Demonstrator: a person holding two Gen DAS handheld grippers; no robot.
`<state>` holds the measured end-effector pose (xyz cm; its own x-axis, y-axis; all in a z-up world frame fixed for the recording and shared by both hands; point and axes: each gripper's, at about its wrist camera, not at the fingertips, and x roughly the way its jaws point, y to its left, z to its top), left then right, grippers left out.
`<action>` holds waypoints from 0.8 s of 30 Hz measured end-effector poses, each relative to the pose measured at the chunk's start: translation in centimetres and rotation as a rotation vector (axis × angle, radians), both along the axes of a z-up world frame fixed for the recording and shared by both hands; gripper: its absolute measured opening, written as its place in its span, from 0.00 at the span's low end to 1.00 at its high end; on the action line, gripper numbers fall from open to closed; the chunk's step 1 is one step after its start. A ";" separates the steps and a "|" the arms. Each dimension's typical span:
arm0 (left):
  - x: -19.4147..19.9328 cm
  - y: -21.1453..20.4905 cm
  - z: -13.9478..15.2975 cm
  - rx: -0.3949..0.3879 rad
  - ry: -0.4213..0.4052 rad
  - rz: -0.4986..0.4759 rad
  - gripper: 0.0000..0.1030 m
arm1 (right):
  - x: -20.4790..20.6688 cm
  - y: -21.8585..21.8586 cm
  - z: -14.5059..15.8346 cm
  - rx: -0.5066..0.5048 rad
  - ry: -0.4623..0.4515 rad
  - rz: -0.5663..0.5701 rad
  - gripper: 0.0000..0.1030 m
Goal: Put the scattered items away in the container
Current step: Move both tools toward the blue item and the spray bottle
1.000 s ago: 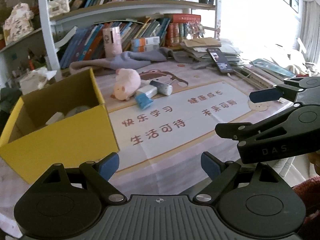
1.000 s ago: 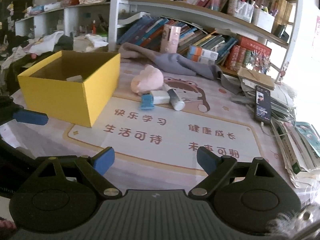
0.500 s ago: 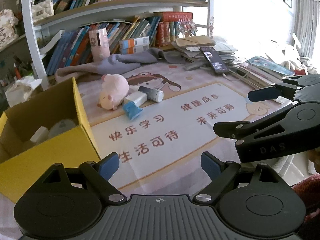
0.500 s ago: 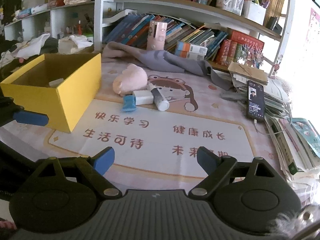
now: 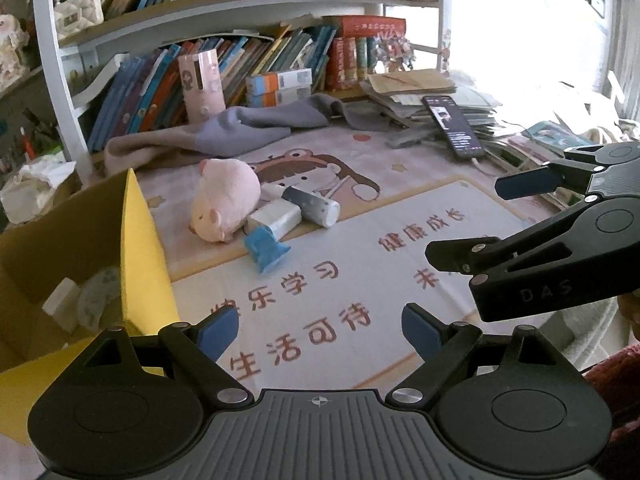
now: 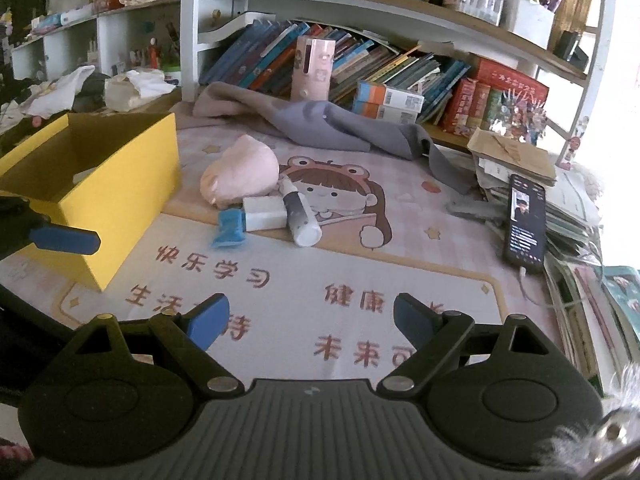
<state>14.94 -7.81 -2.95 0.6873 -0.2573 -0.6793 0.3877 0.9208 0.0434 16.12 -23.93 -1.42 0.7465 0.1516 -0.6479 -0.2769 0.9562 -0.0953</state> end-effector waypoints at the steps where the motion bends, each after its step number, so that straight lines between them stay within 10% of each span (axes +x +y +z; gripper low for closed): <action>1: 0.4 -0.2 0.0 0.003 0.003 0.008 0.88 | 0.5 -0.2 0.0 0.003 0.002 0.006 0.87; 24: 7.1 -3.4 -0.8 0.102 0.049 0.194 0.88 | 10.7 -2.5 -1.6 0.104 0.037 0.172 0.84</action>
<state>22.01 -11.20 -3.79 0.6825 -0.0515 -0.7291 0.2077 0.9700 0.1260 26.87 -26.47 -2.99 0.6799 0.3421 -0.6486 -0.4381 0.8988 0.0149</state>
